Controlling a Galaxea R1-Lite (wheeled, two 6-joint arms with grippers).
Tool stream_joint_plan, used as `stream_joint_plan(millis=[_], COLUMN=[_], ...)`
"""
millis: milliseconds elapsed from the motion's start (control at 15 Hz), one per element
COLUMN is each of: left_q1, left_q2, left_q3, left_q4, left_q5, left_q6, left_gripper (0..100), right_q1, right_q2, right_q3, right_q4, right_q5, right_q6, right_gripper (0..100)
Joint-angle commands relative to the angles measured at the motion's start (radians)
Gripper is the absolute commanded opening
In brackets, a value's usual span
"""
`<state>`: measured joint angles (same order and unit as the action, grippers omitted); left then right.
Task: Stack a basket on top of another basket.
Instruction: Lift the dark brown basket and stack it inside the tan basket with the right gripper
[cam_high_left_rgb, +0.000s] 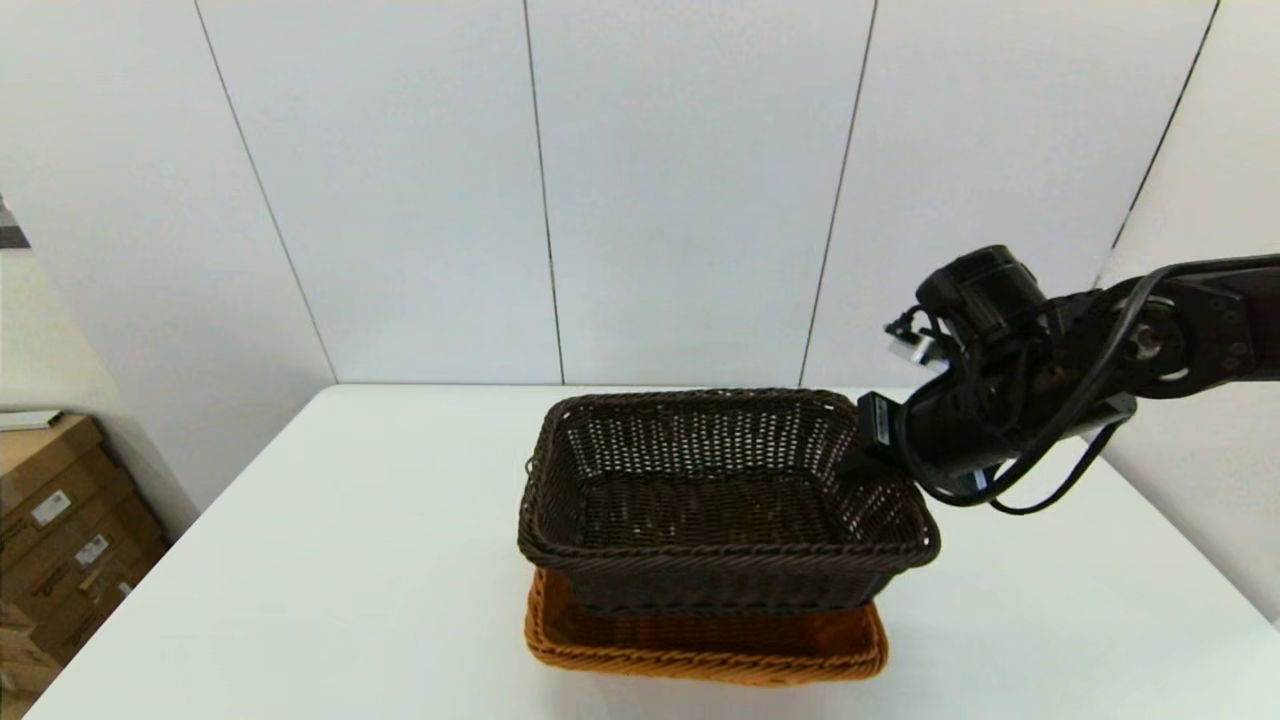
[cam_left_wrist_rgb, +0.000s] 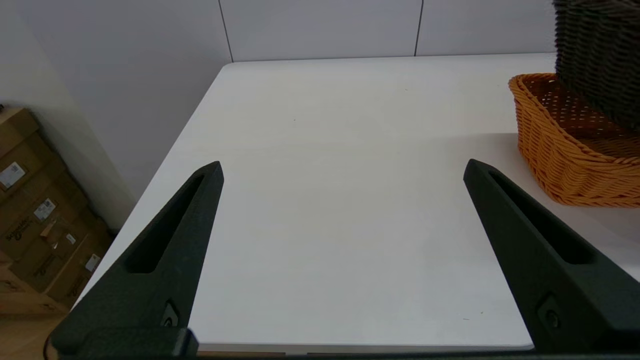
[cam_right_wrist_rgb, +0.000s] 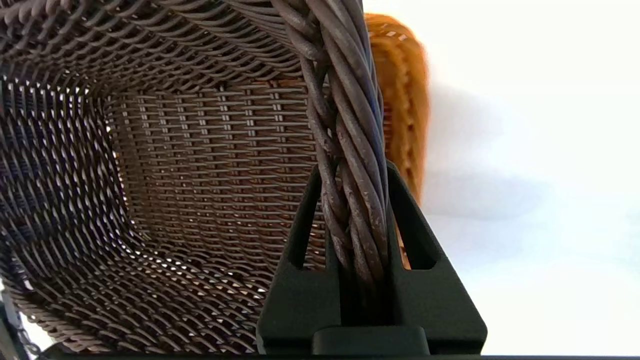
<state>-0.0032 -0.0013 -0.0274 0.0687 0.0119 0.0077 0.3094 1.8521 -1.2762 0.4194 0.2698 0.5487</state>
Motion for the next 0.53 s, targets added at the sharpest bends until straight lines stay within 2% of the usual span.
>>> stream_joint_plan(millis=[67, 533], left_q1=[0.000, 0.000], left_q2=[0.000, 0.000], left_q3=[0.000, 0.001], left_q4=[0.000, 0.000], left_q5=[0.000, 0.000], left_q6=[0.000, 0.000], left_gripper=[100, 100], right_q1=[0.024, 0.034], right_q2=[-0.001, 0.004], right_q3=[0.074, 0.110], right_q4=[-0.097, -0.125], right_q5=[-0.001, -0.001], right_q6=[0.022, 0.022], right_gripper=[0, 0])
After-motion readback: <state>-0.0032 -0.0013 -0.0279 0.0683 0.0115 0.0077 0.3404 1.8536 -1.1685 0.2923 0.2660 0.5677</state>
